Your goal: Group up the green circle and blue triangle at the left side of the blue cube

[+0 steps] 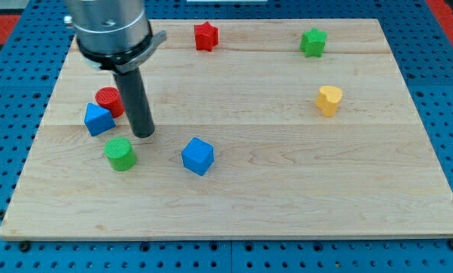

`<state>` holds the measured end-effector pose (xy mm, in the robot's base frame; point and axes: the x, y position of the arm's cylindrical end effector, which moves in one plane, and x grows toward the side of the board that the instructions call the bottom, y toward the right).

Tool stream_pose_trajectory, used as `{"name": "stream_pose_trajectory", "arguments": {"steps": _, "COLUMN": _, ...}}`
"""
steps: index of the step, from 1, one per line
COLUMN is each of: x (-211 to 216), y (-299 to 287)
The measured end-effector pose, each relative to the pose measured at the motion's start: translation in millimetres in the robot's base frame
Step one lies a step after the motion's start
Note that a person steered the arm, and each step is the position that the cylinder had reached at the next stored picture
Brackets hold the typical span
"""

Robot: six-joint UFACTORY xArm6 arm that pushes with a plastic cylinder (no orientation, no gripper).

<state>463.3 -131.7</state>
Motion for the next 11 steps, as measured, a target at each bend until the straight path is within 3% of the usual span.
{"name": "stream_pose_trajectory", "arguments": {"steps": 3, "x": 46, "y": -40}}
{"name": "stream_pose_trajectory", "arguments": {"steps": 4, "x": 37, "y": -6}}
{"name": "stream_pose_trajectory", "arguments": {"steps": 5, "x": -17, "y": -6}}
{"name": "stream_pose_trajectory", "arguments": {"steps": 7, "x": -38, "y": -73}}
{"name": "stream_pose_trajectory", "arguments": {"steps": 9, "x": -7, "y": -95}}
{"name": "stream_pose_trajectory", "arguments": {"steps": 10, "x": 25, "y": -78}}
{"name": "stream_pose_trajectory", "arguments": {"steps": 11, "x": 24, "y": -55}}
